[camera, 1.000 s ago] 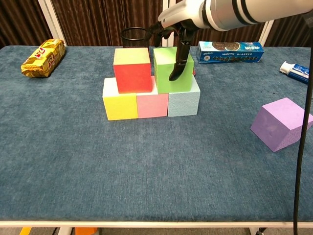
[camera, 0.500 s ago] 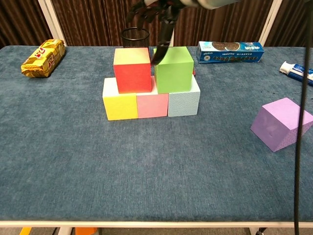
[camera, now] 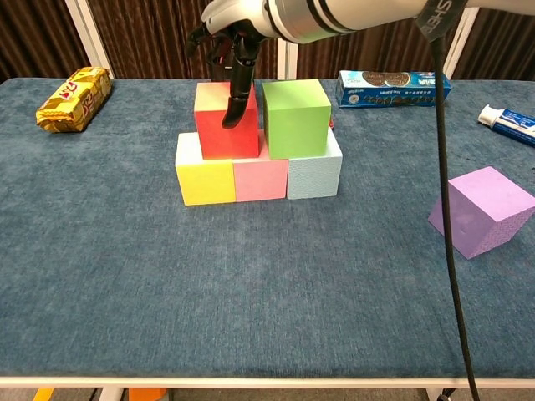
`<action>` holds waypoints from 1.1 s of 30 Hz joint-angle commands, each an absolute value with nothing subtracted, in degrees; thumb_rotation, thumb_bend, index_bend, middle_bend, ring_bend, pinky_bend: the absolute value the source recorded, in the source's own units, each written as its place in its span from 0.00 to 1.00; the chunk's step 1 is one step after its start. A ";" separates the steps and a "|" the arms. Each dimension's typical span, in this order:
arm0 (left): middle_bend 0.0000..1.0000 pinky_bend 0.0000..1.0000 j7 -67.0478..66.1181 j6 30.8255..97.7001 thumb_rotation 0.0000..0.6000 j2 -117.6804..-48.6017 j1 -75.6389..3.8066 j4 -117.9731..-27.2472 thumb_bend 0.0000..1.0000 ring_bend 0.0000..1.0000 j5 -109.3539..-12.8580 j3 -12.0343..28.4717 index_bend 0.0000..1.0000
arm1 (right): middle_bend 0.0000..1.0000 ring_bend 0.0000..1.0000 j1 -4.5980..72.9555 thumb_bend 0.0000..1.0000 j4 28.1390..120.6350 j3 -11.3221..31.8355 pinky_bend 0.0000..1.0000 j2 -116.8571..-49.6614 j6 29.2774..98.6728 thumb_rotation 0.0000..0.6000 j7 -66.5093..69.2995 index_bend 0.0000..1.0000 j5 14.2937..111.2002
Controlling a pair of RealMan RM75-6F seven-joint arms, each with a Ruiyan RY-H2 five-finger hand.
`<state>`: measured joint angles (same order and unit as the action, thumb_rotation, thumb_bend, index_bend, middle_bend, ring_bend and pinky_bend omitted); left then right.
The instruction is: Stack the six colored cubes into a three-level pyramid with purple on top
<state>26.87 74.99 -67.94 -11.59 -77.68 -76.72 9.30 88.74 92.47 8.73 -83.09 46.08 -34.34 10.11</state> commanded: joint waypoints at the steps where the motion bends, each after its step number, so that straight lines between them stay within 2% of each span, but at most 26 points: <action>1: 0.08 0.15 26.91 75.07 1.00 -67.97 -11.48 -77.61 0.16 0.01 -76.77 9.22 0.06 | 0.39 0.00 88.99 0.05 92.09 8.61 0.00 -83.93 47.58 1.00 -35.15 0.00 10.24; 5: 0.08 0.15 26.98 74.99 1.00 -68.06 -11.41 -77.48 0.16 0.01 -76.81 9.10 0.06 | 0.45 0.00 88.92 0.10 91.73 8.87 0.00 -84.73 49.31 1.00 -35.87 0.00 10.46; 13: 0.08 0.15 26.76 75.04 1.00 -68.02 -11.45 -77.60 0.16 0.01 -76.97 9.14 0.06 | 0.49 0.02 87.42 0.15 91.96 10.41 0.00 -84.58 49.31 1.00 -34.90 0.00 13.13; 33: 0.08 0.15 26.06 74.13 1.00 -67.86 -11.99 -77.83 0.16 0.01 -76.68 9.35 0.06 | 0.51 0.02 84.65 0.15 88.17 10.98 0.00 -80.01 35.08 1.00 -27.55 0.00 23.83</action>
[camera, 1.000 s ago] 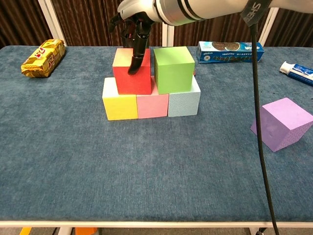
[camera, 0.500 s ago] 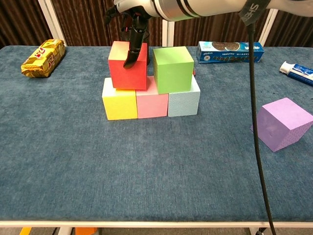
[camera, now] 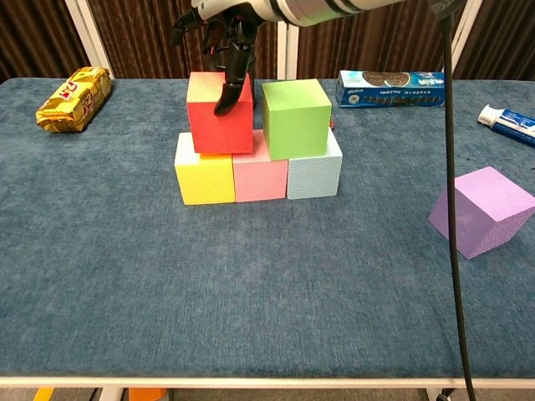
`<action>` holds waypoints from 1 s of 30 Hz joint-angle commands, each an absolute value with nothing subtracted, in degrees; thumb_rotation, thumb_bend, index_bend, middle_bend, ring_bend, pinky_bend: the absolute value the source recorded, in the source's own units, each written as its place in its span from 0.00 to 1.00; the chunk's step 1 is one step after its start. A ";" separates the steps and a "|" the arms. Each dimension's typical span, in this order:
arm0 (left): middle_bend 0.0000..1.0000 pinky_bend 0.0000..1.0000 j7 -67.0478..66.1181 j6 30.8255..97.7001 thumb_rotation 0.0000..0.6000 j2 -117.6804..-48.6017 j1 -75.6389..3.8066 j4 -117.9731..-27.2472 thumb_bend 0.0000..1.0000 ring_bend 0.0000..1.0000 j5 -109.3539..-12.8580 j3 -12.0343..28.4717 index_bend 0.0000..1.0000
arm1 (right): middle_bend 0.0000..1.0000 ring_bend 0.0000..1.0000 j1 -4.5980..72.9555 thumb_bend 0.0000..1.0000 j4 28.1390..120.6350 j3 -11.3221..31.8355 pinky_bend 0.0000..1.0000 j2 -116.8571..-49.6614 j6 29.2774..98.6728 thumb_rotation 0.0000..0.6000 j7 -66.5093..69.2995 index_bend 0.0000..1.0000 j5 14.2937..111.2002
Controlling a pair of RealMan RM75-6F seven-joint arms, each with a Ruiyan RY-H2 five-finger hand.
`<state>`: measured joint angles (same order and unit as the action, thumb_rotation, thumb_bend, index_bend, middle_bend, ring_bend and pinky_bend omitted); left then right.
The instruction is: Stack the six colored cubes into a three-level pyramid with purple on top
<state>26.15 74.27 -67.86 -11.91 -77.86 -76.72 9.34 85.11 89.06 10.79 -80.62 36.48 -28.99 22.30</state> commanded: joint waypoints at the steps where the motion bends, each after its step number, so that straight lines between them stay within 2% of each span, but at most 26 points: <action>1: 0.08 0.15 25.96 74.00 1.00 -67.86 -12.08 -77.83 0.16 0.01 -76.66 9.36 0.06 | 0.51 0.02 84.57 0.15 87.95 10.87 0.00 -79.83 34.62 1.00 -27.04 0.00 24.39; 11: 0.08 0.15 25.24 73.64 1.00 -68.04 -12.37 -77.93 0.16 0.01 -76.69 9.26 0.06 | 0.51 0.02 84.83 0.16 88.09 9.29 0.00 -79.29 34.12 1.00 -24.79 0.00 26.98; 30: 0.08 0.15 25.16 73.50 1.00 -67.76 -12.48 -78.12 0.16 0.01 -76.61 9.25 0.06 | 0.51 0.02 87.08 0.16 89.42 6.37 0.00 -79.09 35.60 1.00 -24.25 0.00 25.58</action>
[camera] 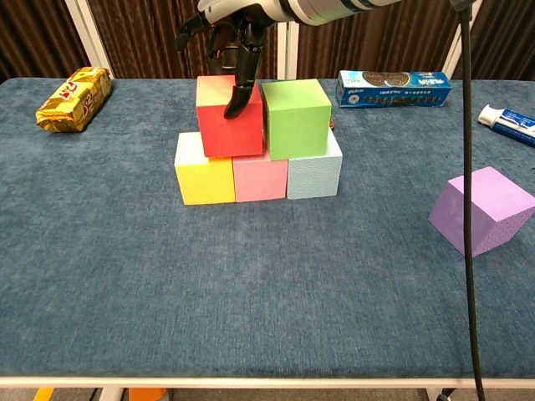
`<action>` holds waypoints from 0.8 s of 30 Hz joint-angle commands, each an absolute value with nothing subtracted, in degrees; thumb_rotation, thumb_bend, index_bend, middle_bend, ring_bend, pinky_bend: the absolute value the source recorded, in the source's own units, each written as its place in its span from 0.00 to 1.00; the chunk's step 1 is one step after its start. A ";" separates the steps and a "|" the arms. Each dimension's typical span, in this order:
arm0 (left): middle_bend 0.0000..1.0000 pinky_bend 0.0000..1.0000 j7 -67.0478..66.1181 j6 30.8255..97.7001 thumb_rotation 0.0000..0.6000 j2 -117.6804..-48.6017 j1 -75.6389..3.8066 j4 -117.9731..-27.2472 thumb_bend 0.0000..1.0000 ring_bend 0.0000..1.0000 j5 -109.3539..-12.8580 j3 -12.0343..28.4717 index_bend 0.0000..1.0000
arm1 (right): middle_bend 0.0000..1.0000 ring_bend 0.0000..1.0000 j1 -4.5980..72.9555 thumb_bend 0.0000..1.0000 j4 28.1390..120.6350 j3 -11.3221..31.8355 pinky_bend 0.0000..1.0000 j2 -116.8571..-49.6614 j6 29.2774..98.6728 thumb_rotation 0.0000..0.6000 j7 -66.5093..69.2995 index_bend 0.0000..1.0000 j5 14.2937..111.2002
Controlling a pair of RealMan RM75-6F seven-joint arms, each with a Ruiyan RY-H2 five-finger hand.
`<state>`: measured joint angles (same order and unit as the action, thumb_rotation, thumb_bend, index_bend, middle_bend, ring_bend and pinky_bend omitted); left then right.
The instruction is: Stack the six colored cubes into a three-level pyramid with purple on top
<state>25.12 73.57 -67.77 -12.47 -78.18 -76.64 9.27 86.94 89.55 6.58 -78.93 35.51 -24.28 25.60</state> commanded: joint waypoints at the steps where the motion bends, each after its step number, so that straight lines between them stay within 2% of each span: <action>1: 0.08 0.15 25.18 73.49 1.00 -67.76 -12.47 -78.11 0.16 0.01 -76.61 9.23 0.06 | 0.51 0.02 87.11 0.16 89.40 6.32 0.00 -79.14 35.59 1.00 -24.13 0.00 25.52; 24: 0.08 0.15 24.71 73.51 1.00 -67.98 -12.36 -77.83 0.16 0.01 -76.28 9.21 0.06 | 0.51 0.02 88.04 0.20 87.91 5.46 0.00 -80.19 35.49 1.00 -22.76 0.00 25.13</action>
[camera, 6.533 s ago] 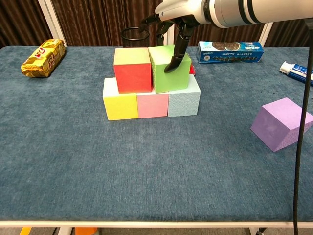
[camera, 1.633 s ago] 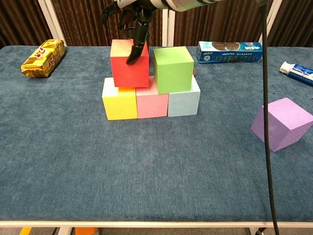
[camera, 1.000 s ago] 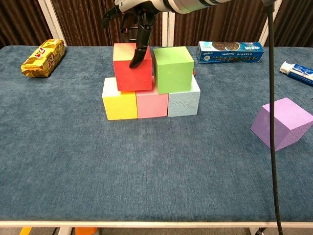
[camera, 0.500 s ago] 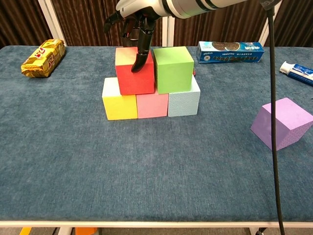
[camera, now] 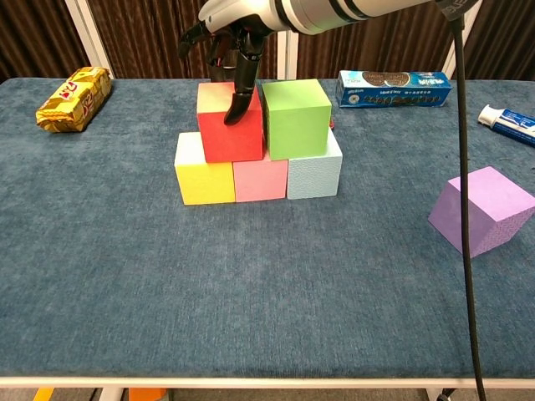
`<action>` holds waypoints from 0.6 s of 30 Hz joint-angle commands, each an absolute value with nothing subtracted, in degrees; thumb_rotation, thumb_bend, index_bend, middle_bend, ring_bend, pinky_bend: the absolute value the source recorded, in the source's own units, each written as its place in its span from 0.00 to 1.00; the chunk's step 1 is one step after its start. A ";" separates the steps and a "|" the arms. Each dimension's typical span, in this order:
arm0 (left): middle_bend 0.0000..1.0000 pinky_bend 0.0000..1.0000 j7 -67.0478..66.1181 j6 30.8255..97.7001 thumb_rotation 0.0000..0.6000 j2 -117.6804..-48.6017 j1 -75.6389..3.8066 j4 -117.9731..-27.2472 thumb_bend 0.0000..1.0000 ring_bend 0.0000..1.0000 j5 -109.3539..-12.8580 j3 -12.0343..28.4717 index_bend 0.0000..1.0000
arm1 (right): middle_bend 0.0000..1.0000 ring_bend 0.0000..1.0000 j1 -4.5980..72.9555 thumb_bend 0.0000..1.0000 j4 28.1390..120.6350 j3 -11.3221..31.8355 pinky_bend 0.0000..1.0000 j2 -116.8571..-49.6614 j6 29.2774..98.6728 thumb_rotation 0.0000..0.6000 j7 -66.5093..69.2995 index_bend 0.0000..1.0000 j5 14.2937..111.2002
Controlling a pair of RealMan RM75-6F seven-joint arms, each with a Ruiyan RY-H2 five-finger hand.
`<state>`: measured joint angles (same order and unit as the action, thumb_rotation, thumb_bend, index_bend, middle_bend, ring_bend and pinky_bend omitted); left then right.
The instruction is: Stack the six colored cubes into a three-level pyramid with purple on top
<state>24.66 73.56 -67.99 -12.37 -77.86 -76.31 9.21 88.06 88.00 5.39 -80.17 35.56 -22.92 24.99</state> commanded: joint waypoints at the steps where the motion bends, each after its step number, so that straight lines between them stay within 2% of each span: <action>1: 0.08 0.15 24.75 73.46 1.00 -67.96 -12.36 -77.82 0.16 0.01 -76.27 9.19 0.06 | 0.51 0.02 88.05 0.20 87.86 5.46 0.00 -80.19 35.44 1.00 -22.70 0.00 25.21; 18: 0.08 0.15 24.84 73.35 1.00 -67.81 -12.49 -77.89 0.16 0.01 -76.42 9.21 0.06 | 0.51 0.02 88.97 0.20 87.59 4.21 0.00 -80.55 35.68 1.00 -23.42 0.00 24.30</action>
<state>24.84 73.35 -67.81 -12.49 -77.88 -76.42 9.22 88.96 87.60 4.22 -80.54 35.67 -23.41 24.30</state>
